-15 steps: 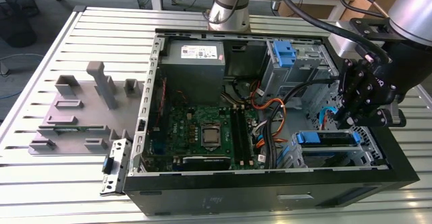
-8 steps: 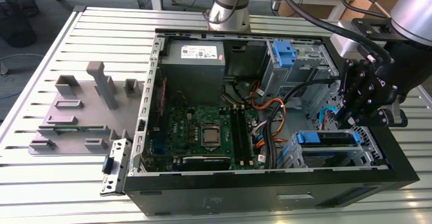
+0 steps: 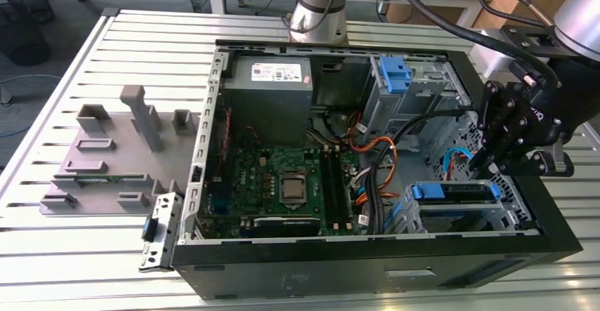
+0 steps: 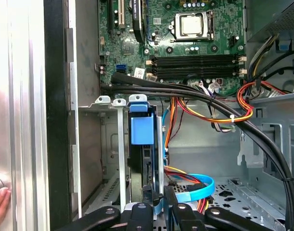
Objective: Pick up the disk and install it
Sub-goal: 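Insert the first disk wire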
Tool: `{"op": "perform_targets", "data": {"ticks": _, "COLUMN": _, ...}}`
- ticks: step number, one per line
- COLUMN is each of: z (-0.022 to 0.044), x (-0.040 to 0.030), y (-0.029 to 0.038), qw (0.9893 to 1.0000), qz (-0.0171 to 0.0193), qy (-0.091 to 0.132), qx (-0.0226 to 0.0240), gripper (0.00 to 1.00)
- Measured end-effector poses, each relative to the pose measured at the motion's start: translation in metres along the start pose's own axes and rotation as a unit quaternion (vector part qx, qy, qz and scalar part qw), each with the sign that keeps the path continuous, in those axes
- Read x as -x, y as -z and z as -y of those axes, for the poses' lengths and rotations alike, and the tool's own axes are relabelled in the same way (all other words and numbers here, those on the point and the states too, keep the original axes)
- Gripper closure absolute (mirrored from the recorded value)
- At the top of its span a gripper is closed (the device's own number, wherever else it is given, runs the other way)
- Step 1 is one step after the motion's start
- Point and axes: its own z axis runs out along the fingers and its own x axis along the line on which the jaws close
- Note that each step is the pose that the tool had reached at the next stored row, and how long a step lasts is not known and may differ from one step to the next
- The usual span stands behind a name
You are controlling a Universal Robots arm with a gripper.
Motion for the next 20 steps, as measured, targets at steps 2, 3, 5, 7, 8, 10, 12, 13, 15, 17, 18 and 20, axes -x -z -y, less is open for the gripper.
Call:
{"op": "perform_targets", "data": {"ticks": 2, "z": 0.0, "x": 0.0, "y": -0.0001, "qw": 1.0, "qz": 0.0, "qy": 0.0, "qx": 0.0, "gripper": 0.76}}
{"op": "perform_targets", "data": {"ticks": 3, "z": 0.0, "x": 0.0, "y": 0.0, "qw": 1.0, "qz": 0.0, "qy": 0.0, "qx": 0.0, "gripper": 0.76}}
{"op": "perform_targets", "data": {"ticks": 5, "z": 0.0, "x": 0.0, "y": 0.0, "qw": 1.0, "qz": 0.0, "qy": 0.0, "qx": 0.0, "gripper": 0.76}}
{"op": "perform_targets", "data": {"ticks": 7, "z": 0.0, "x": 0.0, "y": -0.0001, "qw": 1.0, "qz": 0.0, "qy": 0.0, "qx": 0.0, "gripper": 0.84}}
{"op": "perform_targets", "data": {"ticks": 8, "z": 0.0, "x": 0.0, "y": -0.0001, "qw": 1.0, "qz": 0.0, "qy": 0.0, "qx": 0.0, "gripper": 0.84}}
{"op": "perform_targets", "data": {"ticks": 10, "z": 0.0, "x": 0.0, "y": -0.0001, "qw": 1.0, "qz": 0.0, "qy": 0.0, "qx": 0.0, "gripper": 0.84}}
{"op": "perform_targets", "data": {"ticks": 12, "z": 0.0, "x": 0.0, "y": -0.0001, "qw": 1.0, "qz": 0.0, "qy": 0.0, "qx": 0.0, "gripper": 0.84}}
{"op": "perform_targets", "data": {"ticks": 13, "z": 0.0, "x": 0.0, "y": -0.0001, "qw": 1.0, "qz": 0.0, "qy": 0.0, "qx": 0.0, "gripper": 0.84}}
{"op": "perform_targets", "data": {"ticks": 15, "z": -0.0018, "x": -0.0001, "y": -0.0004, "qw": 1.0, "qz": -0.0003, "qy": 0.0, "qx": 0.0, "gripper": 0.84}}
{"op": "perform_targets", "data": {"ticks": 17, "z": -0.0064, "x": -0.0003, "y": -0.0005, "qw": 1.0, "qz": -0.0013, "qy": 0.001, "qx": -0.0001, "gripper": 0.84}}
{"op": "perform_targets", "data": {"ticks": 18, "z": -0.0088, "x": -0.0005, "y": -0.0007, "qw": 1.0, "qz": -0.0017, "qy": 0.001, "qx": -0.0001, "gripper": 0.84}}
{"op": "perform_targets", "data": {"ticks": 20, "z": -0.0127, "x": -0.0006, "y": -0.002, "qw": 1.0, "qz": -0.0022, "qy": 0.002, "qx": -0.0002, "gripper": 0.84}}
